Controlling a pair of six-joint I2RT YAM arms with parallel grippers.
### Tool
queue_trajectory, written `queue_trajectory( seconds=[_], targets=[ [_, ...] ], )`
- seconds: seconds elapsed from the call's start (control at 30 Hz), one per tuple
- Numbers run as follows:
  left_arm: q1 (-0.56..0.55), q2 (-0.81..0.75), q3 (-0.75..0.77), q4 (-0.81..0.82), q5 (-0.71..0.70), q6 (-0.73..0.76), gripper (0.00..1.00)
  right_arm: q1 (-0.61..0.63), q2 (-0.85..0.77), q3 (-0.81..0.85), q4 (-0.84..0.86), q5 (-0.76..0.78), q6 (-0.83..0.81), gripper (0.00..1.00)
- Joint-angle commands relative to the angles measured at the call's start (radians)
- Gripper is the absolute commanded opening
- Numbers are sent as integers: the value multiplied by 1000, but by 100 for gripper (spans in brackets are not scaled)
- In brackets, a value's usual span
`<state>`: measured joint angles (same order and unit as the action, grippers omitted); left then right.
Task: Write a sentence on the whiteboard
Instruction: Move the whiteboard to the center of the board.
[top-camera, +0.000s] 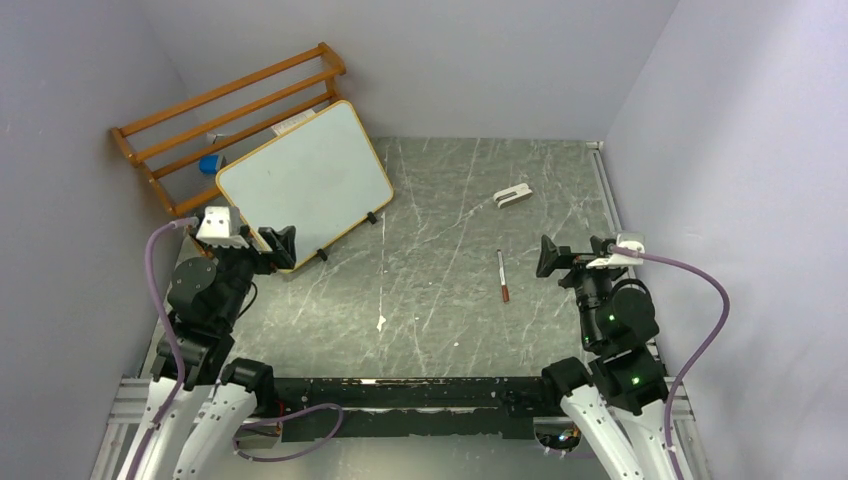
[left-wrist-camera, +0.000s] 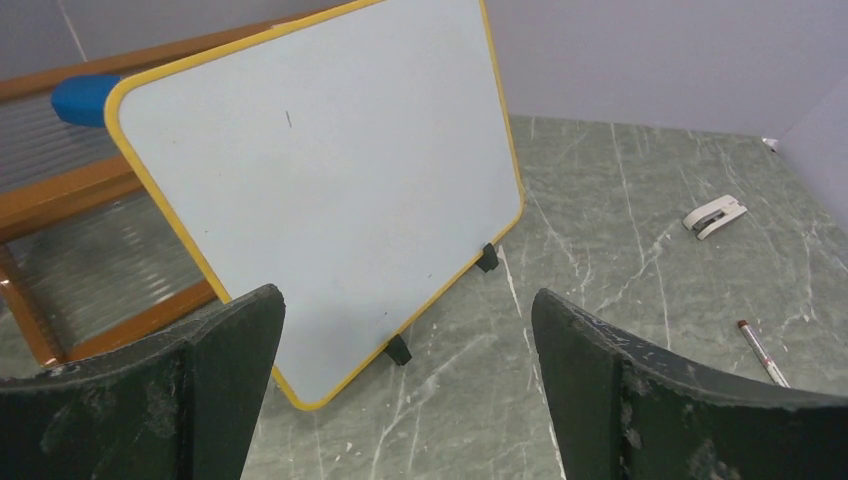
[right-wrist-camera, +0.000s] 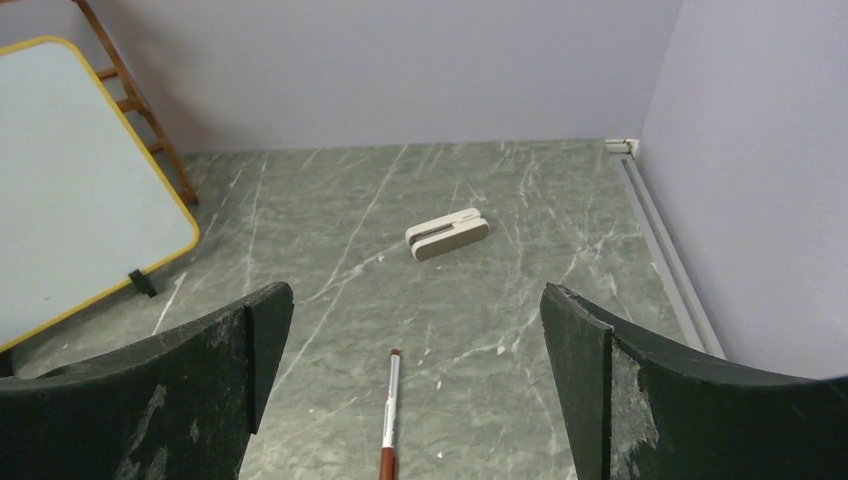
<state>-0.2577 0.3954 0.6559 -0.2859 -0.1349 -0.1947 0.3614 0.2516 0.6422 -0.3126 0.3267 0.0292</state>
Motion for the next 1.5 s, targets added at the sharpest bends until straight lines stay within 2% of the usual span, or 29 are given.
queue_trajectory(
  seconds=[0.0,0.33,0.5,0.6,0.77,0.87,1.03,1.47],
  targets=[
    [9,74,53,-37,33,-56,98,8,60,54,-24,-41,41,100],
    [7,305,111,-150,69,-226,92,8,203,64,-34,-229,190,100],
    [-28,376,93,-179,-27,-304,89,8,244,13,10,-278,245,100],
    [-125,422,75,-166,-126,-368,86,8,260,-21,55,-321,265,100],
    [-341,571,64,-134,-397,-501,85,8,300,-86,113,-322,285,100],
    [-402,666,61,-104,-487,-573,84,8,331,-113,127,-343,289,100],
    [-410,805,77,-51,-529,-615,81,7,317,-141,142,-349,290,100],
    [-397,1050,101,77,-627,-705,70,8,300,-156,149,-358,293,100]
  ],
)
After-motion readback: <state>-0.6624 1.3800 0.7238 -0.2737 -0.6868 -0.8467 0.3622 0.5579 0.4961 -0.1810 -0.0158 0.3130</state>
